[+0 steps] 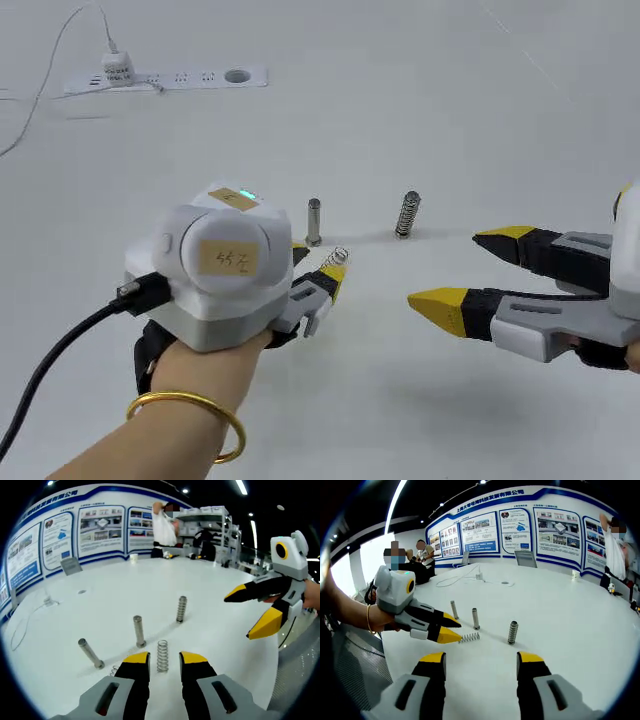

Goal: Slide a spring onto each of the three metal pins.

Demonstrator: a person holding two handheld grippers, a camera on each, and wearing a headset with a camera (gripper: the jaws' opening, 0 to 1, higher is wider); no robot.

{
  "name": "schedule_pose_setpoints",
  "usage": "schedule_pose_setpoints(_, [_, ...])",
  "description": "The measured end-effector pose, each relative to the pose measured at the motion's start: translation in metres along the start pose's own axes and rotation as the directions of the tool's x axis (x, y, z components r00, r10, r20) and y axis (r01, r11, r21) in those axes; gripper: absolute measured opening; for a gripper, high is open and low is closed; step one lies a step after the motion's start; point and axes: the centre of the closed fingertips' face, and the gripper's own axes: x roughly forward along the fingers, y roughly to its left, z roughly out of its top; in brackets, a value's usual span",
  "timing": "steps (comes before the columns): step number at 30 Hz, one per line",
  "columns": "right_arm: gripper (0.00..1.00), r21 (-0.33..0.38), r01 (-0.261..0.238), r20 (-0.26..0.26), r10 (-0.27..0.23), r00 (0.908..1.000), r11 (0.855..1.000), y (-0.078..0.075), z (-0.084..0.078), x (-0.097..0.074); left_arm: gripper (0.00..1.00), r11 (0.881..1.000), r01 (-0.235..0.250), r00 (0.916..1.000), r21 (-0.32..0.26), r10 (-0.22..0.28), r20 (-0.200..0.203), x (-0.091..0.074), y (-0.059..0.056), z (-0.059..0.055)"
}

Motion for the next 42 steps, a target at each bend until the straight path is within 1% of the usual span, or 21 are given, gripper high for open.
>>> schedule_pose_setpoints(3, [0.58, 0.008, 0.000, -0.001, 0.000, 1.0000, 1.000, 0.000, -0.001, 0.000, 0.22, 1.000, 0.001, 0.9998, -0.023, -0.001, -0.020, 0.004, 0.000, -0.004])
schedule_pose_setpoints(5, [0.58, 0.010, 0.002, -0.003, -0.002, 1.0000, 1.000, 0.000, -0.002, 0.000, 0.22, 1.000, -0.001, 0.9995, -0.022, 0.000, -0.032, 0.006, 0.000, -0.006])
schedule_pose_setpoints(9, [0.57, 0.023, 0.003, -0.003, -0.003, 1.0000, 1.000, -0.001, -0.003, 0.000, 0.19, 1.000, -0.004, 0.9976, -0.028, 0.002, -0.069, 0.011, 0.001, -0.015])
schedule_pose_setpoints(12, [0.57, 0.025, 0.005, -0.004, -0.005, 1.0000, 1.000, -0.001, -0.004, 0.000, 0.18, 1.000, -0.004, 0.9972, -0.024, 0.002, -0.074, 0.014, 0.002, -0.017])
schedule_pose_setpoints(17, [0.57, 0.034, 0.011, -0.006, -0.011, 0.9999, 0.999, -0.003, -0.006, 0.000, 0.17, 1.000, -0.004, 0.9955, -0.016, 0.003, -0.094, 0.018, 0.001, -0.022])
schedule_pose_setpoints(19, [0.57, 0.037, 0.014, -0.006, -0.013, 0.9999, 0.999, -0.004, -0.006, -0.001, 0.15, 1.000, -0.008, 0.9962, -0.004, 0.008, -0.086, 0.018, 0.001, -0.020])
schedule_pose_setpoints(21, [0.57, 0.038, 0.015, -0.007, -0.014, 0.9999, 0.999, -0.004, -0.006, -0.001, 0.14, 1.000, -0.007, 0.9965, -0.005, 0.007, -0.083, 0.019, 0.000, -0.020])
schedule_pose_setpoints(23, [0.56, 0.040, 0.017, -0.009, -0.016, 0.9998, 0.999, -0.004, -0.007, -0.001, 0.12, 1.000, -0.017, 0.9965, 0.001, 0.017, -0.082, 0.019, 0.001, -0.020])
schedule_pose_setpoints(28, [0.56, 0.049, 0.019, -0.007, -0.018, 0.9998, 0.999, -0.005, -0.006, -0.001, 0.11, 0.999, -0.031, 0.9962, -0.012, 0.030, -0.082, 0.019, 0.001, -0.019])
schedule_pose_setpoints(32, [0.56, 0.054, 0.022, -0.007, -0.022, 0.9997, 0.998, -0.005, -0.007, -0.001, 0.11, 0.999, -0.033, 0.9961, -0.020, 0.031, -0.082, 0.019, 0.001, -0.020])
schedule_pose_setpoints(36, [0.56, 0.081, 0.030, 0.006, -0.031, 0.9995, 0.996, -0.006, -0.004, -0.001, 0.10, 0.999, -0.032, 0.9964, -0.035, 0.029, -0.079, 0.019, 0.002, -0.020])
schedule_pose_setpoints(37, [0.55, 0.088, 0.030, 0.008, -0.030, 0.9995, 0.996, -0.006, -0.004, -0.002, 0.10, 0.999, -0.032, 0.9967, -0.037, 0.029, -0.076, 0.018, 0.002, -0.020])
schedule_pose_setpoints(39, [0.55, 0.108, 0.032, 0.017, -0.034, 0.9993, 0.994, -0.007, -0.002, -0.002, 0.10, 0.999, -0.026, 0.9984, -0.036, 0.024, -0.052, 0.016, 0.000, -0.016])
schedule_pose_setpoints(42, [0.54, 0.133, 0.032, 0.027, -0.036, 0.9990, 0.991, -0.007, 0.000, -0.002, 0.10, 0.999, -0.023, 0.9992, -0.033, 0.021, -0.034, 0.013, -0.001, -0.012])
